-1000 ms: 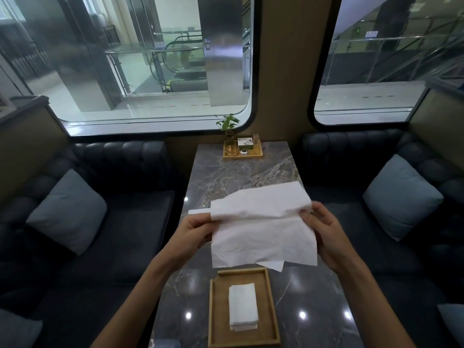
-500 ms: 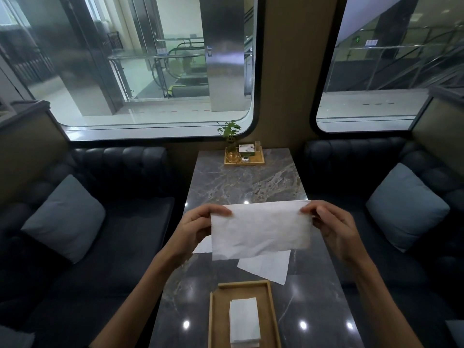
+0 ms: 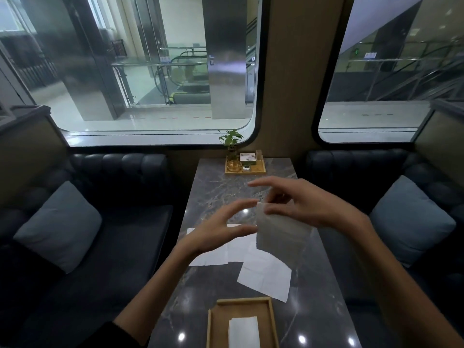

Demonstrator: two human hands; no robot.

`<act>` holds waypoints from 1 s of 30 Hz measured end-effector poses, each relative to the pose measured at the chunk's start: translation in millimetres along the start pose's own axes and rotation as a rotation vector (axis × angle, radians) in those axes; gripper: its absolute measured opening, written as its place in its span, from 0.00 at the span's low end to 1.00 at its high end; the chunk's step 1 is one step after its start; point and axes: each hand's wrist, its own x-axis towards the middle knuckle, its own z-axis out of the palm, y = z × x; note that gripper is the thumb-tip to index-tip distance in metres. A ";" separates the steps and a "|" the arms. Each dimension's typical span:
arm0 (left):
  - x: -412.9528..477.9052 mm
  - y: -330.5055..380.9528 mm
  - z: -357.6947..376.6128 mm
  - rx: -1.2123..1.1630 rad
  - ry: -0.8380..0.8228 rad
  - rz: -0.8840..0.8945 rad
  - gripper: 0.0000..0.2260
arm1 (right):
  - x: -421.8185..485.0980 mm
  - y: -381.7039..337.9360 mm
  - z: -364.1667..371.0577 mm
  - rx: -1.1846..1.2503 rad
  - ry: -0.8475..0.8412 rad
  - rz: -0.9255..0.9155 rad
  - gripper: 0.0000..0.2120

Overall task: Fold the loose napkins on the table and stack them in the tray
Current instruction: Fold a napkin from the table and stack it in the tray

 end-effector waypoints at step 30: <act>1.0 33.6 -16.8 -0.535 0.370 0.070 0.11 | -0.8 30.8 39.7 1.004 0.573 0.197 0.18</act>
